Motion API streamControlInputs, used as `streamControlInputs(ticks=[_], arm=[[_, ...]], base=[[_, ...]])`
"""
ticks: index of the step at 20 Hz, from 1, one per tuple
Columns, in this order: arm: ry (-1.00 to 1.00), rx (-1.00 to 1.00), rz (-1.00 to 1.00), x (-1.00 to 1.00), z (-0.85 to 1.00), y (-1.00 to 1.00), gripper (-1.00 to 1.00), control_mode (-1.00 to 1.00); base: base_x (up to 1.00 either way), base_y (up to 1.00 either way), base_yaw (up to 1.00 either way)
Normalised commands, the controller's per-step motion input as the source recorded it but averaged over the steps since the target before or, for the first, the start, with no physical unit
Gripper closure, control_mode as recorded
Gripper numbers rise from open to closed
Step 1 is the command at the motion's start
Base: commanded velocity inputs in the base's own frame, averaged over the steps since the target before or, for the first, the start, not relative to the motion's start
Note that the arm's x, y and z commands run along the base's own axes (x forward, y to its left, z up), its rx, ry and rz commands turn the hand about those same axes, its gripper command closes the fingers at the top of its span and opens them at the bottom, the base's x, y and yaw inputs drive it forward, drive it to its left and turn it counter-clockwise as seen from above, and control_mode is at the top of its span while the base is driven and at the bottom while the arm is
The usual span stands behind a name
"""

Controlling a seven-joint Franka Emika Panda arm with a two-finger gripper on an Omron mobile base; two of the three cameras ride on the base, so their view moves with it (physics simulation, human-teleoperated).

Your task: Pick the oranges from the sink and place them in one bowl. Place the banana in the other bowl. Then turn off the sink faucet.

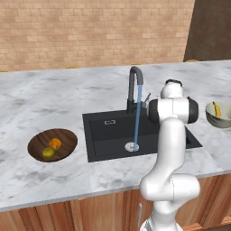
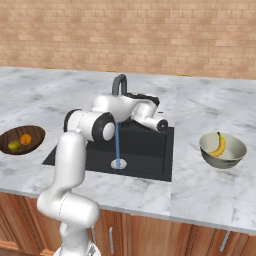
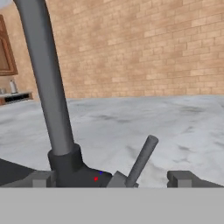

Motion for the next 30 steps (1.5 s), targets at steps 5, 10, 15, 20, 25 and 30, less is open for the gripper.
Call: streamControlInputs(ticks=[5,10,15,20,25,30], arm=[[0.04,0.04,0.00,0.44,-0.19,0.00,-1.00,-1.00],[0.03,0.05,0.00,0.46,-0.23,0.00,-1.00,-1.00],[0.01,0.08,0.00,0.58,-0.19,0.00,-1.00,-1.00],[0.01,0.09,0.00,0.61,-0.13,-0.02,-1.00,-1.00],[0.01,0.09,0.00,0.64,-0.23,0.00,-1.00,-1.00],[0.03,0.14,0.13,0.52,-0.20,0.11,-1.00,-1.00]], base=[[0.00,0.00,0.00],[0.00,0.00,0.00],[0.00,0.00,0.00],[0.00,0.00,0.00],[0.00,0.00,0.00],[0.00,0.00,0.00]])
